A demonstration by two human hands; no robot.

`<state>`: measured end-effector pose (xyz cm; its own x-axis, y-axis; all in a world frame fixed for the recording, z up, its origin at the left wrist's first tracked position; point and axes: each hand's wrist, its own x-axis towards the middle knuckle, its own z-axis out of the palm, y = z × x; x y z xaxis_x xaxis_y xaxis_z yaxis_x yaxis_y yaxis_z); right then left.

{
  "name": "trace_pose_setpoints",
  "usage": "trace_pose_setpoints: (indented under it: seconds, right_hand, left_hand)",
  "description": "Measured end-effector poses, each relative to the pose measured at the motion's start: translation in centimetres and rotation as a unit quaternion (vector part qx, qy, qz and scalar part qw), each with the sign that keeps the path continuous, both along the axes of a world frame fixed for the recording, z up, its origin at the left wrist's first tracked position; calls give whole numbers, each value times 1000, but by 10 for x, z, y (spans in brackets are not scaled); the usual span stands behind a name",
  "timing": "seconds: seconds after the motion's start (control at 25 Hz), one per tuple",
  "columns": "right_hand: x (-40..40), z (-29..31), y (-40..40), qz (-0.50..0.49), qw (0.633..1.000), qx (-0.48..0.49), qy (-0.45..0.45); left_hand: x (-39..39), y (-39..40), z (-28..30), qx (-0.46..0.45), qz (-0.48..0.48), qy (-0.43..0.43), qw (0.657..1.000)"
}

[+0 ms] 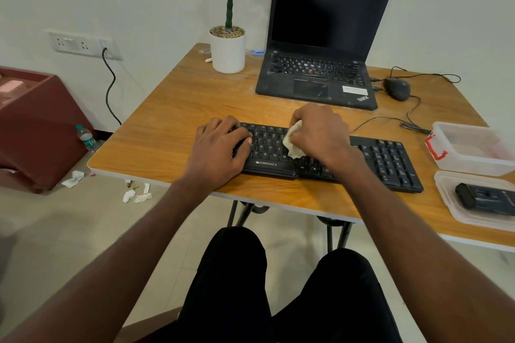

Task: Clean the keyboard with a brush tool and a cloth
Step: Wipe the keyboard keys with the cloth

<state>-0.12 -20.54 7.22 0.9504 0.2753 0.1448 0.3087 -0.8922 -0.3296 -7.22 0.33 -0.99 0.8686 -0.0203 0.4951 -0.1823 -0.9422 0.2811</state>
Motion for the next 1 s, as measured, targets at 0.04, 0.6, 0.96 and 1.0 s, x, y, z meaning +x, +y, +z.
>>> trace_pose_setpoints:
  seconds: [0.04, 0.6, 0.96, 1.0]
  right_hand:
    - [-2, -1, 2, 18, 999, 30, 1]
    - [-17, 0, -5, 156, 987, -41, 4]
    - [-18, -8, -14, 63, 996, 36, -51]
    - [-19, -12, -9, 71, 995, 35, -59]
  left_hand:
    - [0, 0, 0, 0, 1, -1, 1000]
    - [0, -1, 0, 17, 19, -5, 1000]
    - [-1, -30, 9, -13, 61, 7, 998]
    - [0, -38, 9, -30, 62, 7, 998]
